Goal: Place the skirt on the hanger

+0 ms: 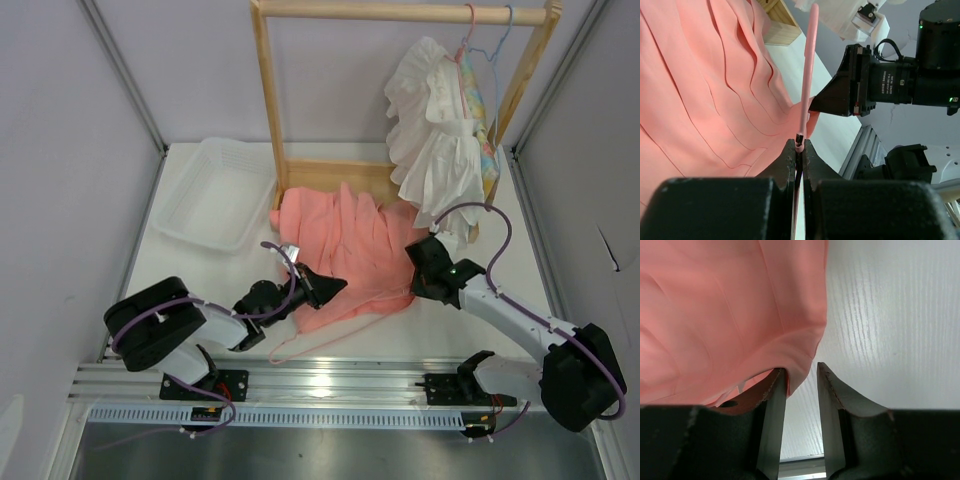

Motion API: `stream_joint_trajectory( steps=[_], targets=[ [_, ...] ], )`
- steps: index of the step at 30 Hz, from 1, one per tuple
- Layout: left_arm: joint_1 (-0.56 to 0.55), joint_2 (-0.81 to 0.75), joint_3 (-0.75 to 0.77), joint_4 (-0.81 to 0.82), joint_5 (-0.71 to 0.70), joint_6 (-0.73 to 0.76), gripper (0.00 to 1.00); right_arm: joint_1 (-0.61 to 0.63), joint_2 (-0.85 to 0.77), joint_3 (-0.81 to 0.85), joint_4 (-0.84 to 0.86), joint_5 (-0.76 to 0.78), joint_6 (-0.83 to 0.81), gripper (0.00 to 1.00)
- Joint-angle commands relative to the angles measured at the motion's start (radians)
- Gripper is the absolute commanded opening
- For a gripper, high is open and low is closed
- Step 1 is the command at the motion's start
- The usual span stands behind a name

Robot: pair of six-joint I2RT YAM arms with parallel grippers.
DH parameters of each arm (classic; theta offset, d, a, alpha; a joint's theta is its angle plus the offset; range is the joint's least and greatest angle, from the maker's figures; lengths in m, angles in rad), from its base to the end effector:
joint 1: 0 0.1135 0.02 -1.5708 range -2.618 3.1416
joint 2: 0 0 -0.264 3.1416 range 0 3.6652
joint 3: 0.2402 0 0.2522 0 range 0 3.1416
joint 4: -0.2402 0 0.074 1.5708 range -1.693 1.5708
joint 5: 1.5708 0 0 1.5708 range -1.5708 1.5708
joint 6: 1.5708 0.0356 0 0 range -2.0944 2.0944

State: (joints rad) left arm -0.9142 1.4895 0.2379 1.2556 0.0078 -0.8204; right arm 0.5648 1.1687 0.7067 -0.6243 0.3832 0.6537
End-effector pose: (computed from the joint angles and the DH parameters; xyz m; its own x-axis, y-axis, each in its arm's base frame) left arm 0.1475 -0.1918 0.1633 -0.5811 -0.4441 -0.6819 0.5452 0.4097 -0.7314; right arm 0.1867 0.1025 0.2063 -0.8058 0.1571 -0.5709 0.1773 0.9839 0.0206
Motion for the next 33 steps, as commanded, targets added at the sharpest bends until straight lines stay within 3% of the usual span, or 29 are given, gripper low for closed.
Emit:
stream_joint_trajectory(
  steps=[1, 9, 33],
  targets=[
    [-0.006, 0.023, 0.014, 0.404, 0.029, -0.013, 0.00, -0.014, 0.003, 0.005, 0.064, -0.020, -0.029, 0.34],
    [-0.006, 0.040, 0.006, 0.469, 0.038, -0.020, 0.00, -0.048, -0.001, -0.007, 0.075, -0.044, -0.032, 0.27],
    [-0.006, -0.048, 0.005, 0.469, 0.050, 0.026, 0.00, -0.071, 0.020, -0.015, 0.055, -0.127, -0.028, 0.22]
  ],
)
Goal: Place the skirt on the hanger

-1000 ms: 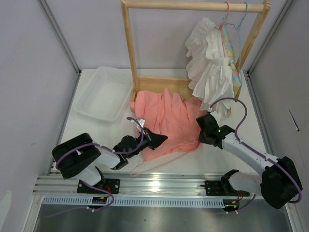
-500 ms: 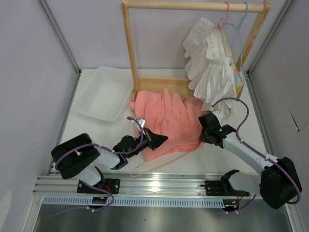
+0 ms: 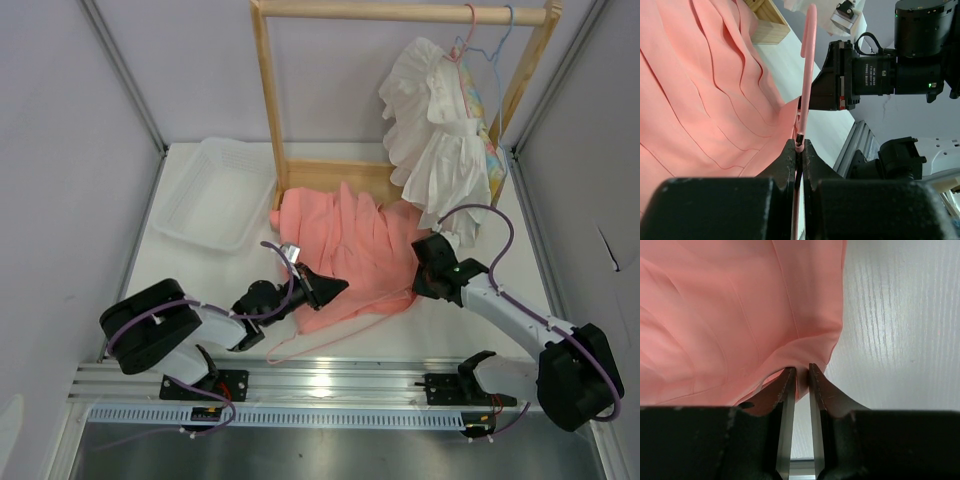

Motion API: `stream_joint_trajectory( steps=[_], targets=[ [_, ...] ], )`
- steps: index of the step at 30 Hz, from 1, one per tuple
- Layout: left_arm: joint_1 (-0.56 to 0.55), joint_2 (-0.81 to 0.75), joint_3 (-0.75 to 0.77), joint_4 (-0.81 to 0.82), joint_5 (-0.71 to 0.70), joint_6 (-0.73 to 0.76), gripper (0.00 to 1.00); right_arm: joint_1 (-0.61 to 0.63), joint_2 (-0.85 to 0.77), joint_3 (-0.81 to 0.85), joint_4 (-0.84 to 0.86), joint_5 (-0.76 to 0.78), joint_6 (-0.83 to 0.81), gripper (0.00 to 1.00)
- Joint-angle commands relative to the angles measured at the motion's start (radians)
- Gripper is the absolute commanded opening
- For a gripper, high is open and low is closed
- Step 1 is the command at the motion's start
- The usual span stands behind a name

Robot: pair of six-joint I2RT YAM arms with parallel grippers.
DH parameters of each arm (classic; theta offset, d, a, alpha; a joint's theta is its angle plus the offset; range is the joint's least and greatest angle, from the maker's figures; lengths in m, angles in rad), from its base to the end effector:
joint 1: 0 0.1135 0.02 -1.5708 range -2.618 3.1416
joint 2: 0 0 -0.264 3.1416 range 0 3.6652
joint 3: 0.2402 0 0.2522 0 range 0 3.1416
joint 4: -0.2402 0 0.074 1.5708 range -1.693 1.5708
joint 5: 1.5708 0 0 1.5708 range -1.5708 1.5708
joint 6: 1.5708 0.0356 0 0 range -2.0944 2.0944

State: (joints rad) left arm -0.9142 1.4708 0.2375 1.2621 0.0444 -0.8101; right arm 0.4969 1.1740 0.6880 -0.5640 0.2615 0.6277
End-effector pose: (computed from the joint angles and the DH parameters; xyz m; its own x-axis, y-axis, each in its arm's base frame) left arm 0.1458 -0.1918 0.1681 -0.5807 -0.4320 -0.6901 0.5770 0.3797 -0.7232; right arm 0.1947 0.0951 0.2016 -0.8212 0.2001 -0.5344 0.1666 0.9798 0.1107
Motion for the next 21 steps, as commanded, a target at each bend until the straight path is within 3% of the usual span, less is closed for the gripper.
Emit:
stream_joint_trajectory(
  steps=[1, 6, 11, 21],
  targets=[
    [-0.006, -0.024, 0.005, 0.462, 0.011, 0.014, 0.00, -0.004, 0.019, 0.004, -0.007, -0.005, 0.003, 0.22],
    [-0.006, -0.023, -0.006, 0.464, -0.008, 0.023, 0.00, -0.001, 0.027, -0.005, 0.003, -0.018, 0.021, 0.16],
    [-0.006, -0.033, -0.006, 0.464, -0.015, 0.043, 0.00, 0.000, -0.002, -0.005, -0.028, -0.007, 0.029, 0.27],
    [-0.005, -0.047, -0.013, 0.456, -0.026, 0.055, 0.00, 0.014, -0.033, -0.022, -0.066, -0.001, 0.061, 0.25]
  ],
)
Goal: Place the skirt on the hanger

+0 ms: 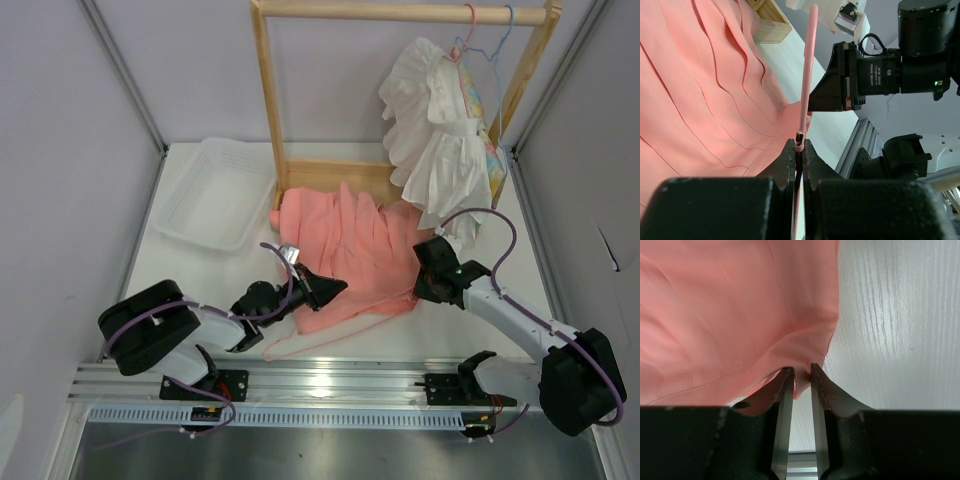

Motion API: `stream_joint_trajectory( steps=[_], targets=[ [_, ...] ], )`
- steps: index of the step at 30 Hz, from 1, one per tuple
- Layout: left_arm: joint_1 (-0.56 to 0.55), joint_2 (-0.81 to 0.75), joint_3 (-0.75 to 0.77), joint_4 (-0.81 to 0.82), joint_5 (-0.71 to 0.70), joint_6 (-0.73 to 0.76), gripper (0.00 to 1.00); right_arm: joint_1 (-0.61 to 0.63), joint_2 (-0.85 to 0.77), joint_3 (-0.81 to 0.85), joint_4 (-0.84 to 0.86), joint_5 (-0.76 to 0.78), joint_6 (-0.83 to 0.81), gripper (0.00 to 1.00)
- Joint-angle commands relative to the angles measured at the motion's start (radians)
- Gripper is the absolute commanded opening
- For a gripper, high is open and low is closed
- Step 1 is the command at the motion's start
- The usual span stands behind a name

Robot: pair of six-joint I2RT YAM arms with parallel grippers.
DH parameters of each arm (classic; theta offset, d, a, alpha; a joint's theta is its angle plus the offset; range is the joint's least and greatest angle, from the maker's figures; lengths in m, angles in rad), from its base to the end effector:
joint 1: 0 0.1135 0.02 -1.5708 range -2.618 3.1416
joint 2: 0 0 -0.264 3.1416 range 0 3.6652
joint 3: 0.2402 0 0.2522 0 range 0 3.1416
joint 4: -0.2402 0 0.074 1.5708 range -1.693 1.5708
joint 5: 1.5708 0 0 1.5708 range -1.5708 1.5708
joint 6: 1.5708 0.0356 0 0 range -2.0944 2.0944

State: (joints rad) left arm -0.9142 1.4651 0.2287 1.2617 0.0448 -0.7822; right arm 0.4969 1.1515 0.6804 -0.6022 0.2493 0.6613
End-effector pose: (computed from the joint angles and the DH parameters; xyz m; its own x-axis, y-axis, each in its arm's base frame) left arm 0.1445 -0.1901 0.1671 -0.5660 -0.4190 -0.7099 0.5916 0.3933 -0.7038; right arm 0.1886 0.0923 0.2016 -0.8298 0.2271 -0.5098 0.1915 0.9739 0.1220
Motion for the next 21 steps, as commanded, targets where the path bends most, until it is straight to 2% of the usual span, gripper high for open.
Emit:
stream_joint_trajectory(
  steps=[1, 5, 9, 11, 14, 21],
  targets=[
    [-0.006, -0.052, -0.006, 0.447, -0.026, 0.031, 0.00, 0.017, -0.013, -0.015, -0.031, 0.018, 0.031, 0.25],
    [-0.005, -0.071, -0.005, 0.423, -0.033, 0.041, 0.00, 0.026, 0.008, -0.015, -0.022, 0.021, 0.034, 0.22],
    [-0.005, -0.060, -0.002, 0.419, -0.026, 0.043, 0.00, 0.066, 0.039, 0.004, -0.025, 0.054, 0.050, 0.27],
    [-0.006, -0.039, -0.002, 0.433, -0.022, 0.035, 0.00, 0.066, 0.062, 0.004, -0.019, 0.062, 0.049, 0.34],
    [-0.006, -0.006, 0.001, 0.461, -0.017, 0.023, 0.00, 0.065, 0.076, 0.004, -0.005, 0.076, 0.049, 0.37],
    [-0.009, 0.012, 0.020, 0.462, -0.016, 0.037, 0.00, 0.031, 0.054, 0.004, 0.010, 0.062, 0.018, 0.29]
  ],
)
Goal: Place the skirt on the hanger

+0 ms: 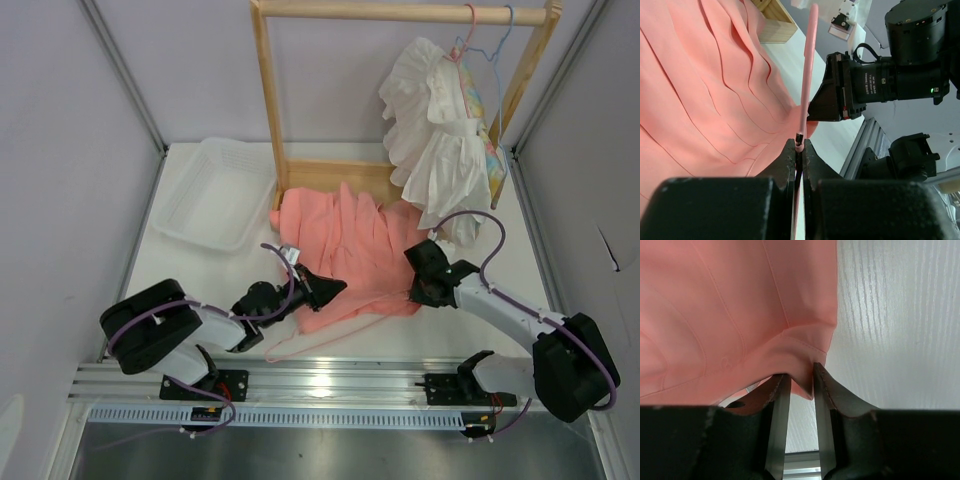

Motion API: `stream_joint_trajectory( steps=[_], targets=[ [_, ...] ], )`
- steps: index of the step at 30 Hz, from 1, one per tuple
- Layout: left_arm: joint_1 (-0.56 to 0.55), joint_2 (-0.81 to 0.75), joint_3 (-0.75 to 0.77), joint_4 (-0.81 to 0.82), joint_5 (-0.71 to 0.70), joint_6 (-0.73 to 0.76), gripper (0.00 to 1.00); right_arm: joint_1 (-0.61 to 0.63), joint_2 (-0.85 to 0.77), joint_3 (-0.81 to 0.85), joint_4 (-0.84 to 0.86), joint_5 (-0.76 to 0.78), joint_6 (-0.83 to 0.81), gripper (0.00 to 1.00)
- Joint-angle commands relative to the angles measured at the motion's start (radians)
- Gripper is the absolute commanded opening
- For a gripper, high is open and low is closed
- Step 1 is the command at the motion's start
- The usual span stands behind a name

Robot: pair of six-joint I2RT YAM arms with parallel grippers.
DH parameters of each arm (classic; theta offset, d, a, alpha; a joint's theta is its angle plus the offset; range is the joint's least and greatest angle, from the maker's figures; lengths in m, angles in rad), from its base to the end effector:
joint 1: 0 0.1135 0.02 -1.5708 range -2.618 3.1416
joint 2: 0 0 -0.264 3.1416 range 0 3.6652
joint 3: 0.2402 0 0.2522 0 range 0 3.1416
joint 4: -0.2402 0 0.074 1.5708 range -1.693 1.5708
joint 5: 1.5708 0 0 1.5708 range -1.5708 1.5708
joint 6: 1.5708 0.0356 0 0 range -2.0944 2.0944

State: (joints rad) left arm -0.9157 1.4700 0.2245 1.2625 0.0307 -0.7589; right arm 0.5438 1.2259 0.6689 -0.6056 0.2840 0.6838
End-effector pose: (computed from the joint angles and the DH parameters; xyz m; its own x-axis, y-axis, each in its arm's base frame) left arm 0.1442 -0.1895 0.1651 -0.5508 -0.4121 -0.7259 0.5958 0.4149 -0.6876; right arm 0.1877 0.1018 0.1841 -0.8625 0.1872 -0.4702 0.1850 0.9814 0.0514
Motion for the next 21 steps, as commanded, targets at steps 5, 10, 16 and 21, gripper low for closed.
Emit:
stream_joint_trajectory(
  steps=[5, 10, 16, 21],
  targets=[
    [-0.012, 0.012, 0.059, 0.463, 0.001, 0.013, 0.00, -0.019, -0.040, 0.015, 0.012, 0.020, -0.001, 0.27],
    [-0.018, 0.023, 0.072, 0.463, 0.011, 0.016, 0.00, -0.021, -0.075, 0.021, -0.002, 0.017, 0.014, 0.25],
    [-0.022, 0.026, 0.075, 0.463, 0.012, 0.027, 0.00, -0.033, -0.098, 0.038, -0.032, 0.038, 0.023, 0.27],
    [-0.032, 0.021, 0.087, 0.463, -0.006, 0.047, 0.00, -0.035, -0.089, 0.034, -0.034, 0.046, 0.028, 0.24]
  ],
)
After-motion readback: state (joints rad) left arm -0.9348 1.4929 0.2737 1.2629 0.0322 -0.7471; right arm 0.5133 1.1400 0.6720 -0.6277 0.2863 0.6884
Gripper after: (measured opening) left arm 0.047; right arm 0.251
